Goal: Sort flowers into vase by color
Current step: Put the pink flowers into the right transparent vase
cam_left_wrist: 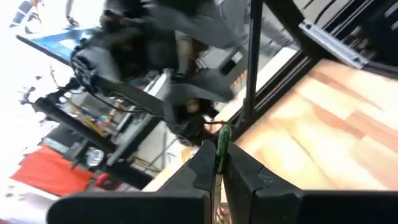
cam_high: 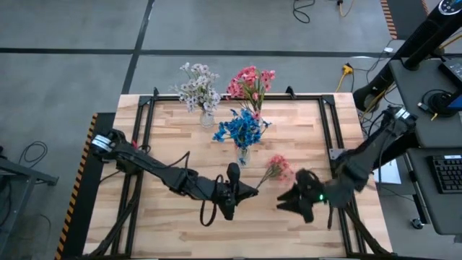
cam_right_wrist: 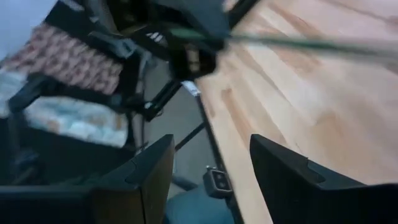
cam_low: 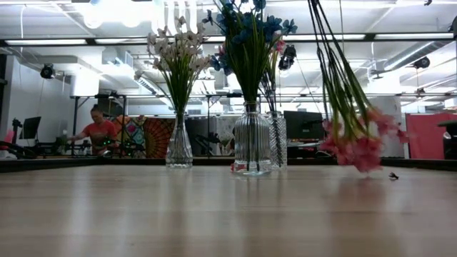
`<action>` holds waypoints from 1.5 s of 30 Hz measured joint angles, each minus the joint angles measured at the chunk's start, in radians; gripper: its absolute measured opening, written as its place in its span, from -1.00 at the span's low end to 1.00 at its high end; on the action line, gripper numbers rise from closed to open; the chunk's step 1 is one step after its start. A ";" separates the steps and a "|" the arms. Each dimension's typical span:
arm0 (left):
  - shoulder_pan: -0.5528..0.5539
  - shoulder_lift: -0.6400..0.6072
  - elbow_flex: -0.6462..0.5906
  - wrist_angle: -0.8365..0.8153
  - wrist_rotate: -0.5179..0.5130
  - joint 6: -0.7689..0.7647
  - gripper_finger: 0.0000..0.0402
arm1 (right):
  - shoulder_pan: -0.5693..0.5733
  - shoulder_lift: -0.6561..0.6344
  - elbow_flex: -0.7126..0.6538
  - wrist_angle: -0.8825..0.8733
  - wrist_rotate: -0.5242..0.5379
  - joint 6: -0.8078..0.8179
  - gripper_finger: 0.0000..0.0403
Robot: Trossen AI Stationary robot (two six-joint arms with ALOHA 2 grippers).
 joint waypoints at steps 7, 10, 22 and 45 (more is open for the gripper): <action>-0.078 0.031 0.025 0.011 -0.164 0.047 -1.00 | 0.127 0.214 -0.003 0.164 0.301 0.119 0.09; -0.123 0.055 0.047 0.013 -0.220 0.072 -1.00 | 0.133 0.313 -0.003 0.355 0.391 0.081 0.16; -0.277 0.192 0.180 0.002 -0.501 0.133 -1.00 | 0.137 0.558 -0.007 0.773 0.592 0.082 0.34; -0.327 0.431 0.446 -0.047 -0.632 0.080 -1.00 | 0.087 0.607 -0.010 0.857 0.579 0.138 0.14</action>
